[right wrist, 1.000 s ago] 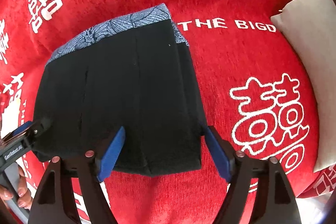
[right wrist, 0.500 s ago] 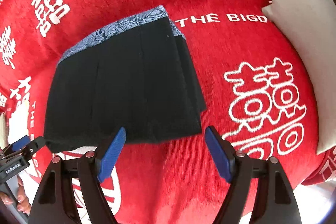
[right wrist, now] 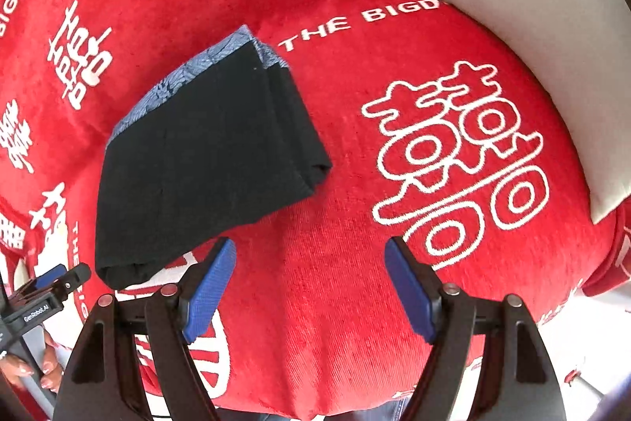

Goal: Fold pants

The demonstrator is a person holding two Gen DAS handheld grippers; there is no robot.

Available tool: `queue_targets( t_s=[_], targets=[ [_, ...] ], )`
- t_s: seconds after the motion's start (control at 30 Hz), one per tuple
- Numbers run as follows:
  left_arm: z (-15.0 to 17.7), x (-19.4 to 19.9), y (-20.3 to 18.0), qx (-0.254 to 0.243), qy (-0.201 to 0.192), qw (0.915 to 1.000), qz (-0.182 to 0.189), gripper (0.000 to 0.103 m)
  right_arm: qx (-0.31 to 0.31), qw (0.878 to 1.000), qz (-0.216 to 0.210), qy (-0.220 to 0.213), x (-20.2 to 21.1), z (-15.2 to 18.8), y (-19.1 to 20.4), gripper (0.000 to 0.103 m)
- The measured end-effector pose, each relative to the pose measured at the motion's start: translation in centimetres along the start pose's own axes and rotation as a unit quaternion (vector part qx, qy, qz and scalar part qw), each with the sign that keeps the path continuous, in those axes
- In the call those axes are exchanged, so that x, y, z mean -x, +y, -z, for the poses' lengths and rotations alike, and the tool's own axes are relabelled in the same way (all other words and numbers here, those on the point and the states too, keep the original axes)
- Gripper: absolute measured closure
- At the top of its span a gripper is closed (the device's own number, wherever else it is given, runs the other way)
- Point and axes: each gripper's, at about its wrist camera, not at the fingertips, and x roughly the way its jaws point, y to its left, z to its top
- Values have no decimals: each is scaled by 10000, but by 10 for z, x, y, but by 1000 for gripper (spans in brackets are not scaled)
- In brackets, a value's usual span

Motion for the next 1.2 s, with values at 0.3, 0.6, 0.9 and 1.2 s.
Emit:
queue_targets(
  t_s=[0.3,0.6,0.9,1.2],
  targets=[
    [-8,-7,18,130,-137,9998,110,8,-164,9996,118,-171,4,-6,1,22],
    [-24,-19,21,499,-166,9983,237,8,214,9996,74,-167,3,-38,0,22],
    [-66,-41,23,680,-102,9910,1145,8,766,9908,-999,488,-43,-104,5,22],
    [-80,-73,26,368,237,9837,1746,8,861,9687,-1995,1198,-92,-136,-11,22]
  ],
)
